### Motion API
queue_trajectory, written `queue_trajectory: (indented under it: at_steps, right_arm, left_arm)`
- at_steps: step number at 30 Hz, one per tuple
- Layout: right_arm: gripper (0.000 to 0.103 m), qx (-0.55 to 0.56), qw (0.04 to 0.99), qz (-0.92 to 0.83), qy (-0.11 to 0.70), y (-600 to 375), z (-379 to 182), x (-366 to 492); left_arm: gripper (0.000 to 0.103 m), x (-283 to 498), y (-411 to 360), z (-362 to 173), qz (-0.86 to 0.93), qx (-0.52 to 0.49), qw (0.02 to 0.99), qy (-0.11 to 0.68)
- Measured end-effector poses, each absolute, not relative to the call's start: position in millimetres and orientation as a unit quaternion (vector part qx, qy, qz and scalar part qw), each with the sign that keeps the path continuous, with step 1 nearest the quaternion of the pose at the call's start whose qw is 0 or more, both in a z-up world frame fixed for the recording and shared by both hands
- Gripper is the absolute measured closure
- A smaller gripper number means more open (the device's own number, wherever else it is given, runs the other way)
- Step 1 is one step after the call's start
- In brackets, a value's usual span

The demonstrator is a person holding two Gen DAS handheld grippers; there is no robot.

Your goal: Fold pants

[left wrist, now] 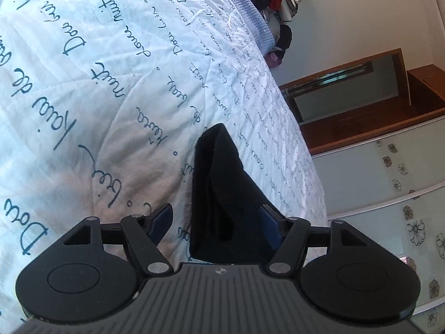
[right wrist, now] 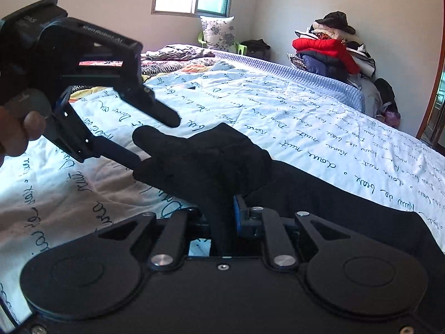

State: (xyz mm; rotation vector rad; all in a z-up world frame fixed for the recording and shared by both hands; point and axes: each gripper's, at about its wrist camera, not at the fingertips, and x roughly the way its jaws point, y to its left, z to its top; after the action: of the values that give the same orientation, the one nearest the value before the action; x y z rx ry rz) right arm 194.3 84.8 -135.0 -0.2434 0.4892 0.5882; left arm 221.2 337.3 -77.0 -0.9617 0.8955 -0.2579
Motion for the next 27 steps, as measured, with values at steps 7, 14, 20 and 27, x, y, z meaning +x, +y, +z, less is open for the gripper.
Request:
queue_trajectory:
  at_steps: [7,14,20,27]
  right_arm:
    - [0.092,-0.086,0.927,0.283,0.230,75,-131,199]
    - [0.092,-0.062,0.930,0.283,0.226,68,-131,206]
    - [0.092,-0.074,0.924,0.292,0.236,74,-139,210]
    - [0.092,-0.086,0.917,0.303,0.245,81,-145,212]
  left_arm:
    - [0.034,249,326,-96,-0.147,-0.482,0.748,0.431]
    - [0.033,273,304,-116,-0.160,-0.494,0.730,0.443]
    - [0.061,292,297,-107,-0.130,-0.431,0.762,0.466]
    - [0.076,294,277,-82,-0.101,-0.314,0.813,0.479]
